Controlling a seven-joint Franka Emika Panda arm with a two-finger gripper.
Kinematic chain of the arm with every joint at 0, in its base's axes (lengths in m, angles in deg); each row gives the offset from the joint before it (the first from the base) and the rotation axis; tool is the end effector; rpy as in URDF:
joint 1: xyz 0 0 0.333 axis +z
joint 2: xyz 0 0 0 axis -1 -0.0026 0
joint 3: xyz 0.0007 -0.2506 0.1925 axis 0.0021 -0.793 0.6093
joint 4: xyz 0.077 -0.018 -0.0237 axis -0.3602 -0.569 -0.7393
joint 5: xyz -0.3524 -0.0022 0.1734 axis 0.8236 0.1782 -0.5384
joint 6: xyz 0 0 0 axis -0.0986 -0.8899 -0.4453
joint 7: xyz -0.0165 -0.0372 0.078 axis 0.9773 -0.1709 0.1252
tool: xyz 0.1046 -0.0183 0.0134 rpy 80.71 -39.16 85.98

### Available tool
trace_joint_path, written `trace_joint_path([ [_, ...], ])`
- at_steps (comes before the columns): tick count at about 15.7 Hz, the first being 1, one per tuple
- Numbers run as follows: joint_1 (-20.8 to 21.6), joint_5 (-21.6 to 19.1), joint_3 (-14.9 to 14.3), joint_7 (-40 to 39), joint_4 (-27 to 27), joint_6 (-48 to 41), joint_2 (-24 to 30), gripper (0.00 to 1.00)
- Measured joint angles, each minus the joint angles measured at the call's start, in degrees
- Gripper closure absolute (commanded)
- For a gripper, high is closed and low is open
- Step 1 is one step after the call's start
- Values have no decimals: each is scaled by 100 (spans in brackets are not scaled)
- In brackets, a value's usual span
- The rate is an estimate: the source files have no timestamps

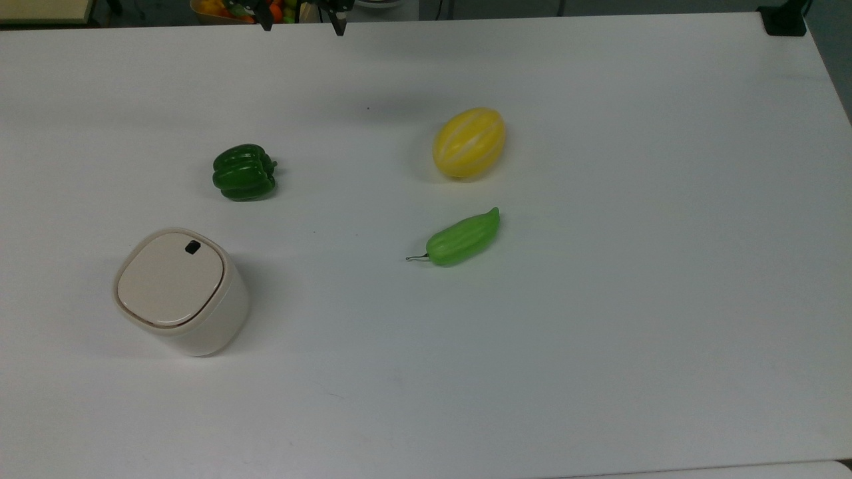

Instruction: Close garbage bin

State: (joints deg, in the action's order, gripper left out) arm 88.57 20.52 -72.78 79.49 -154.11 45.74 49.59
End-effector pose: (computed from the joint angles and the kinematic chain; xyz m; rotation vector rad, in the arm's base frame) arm 0.5673 -0.0349 0.5823 -2.9791 0.2097 0.1014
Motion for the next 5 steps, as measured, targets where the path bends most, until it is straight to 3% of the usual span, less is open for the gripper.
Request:
trace_joint_path([
  [5, -14, 0, -65, -2, 58, -59, 35, 0],
])
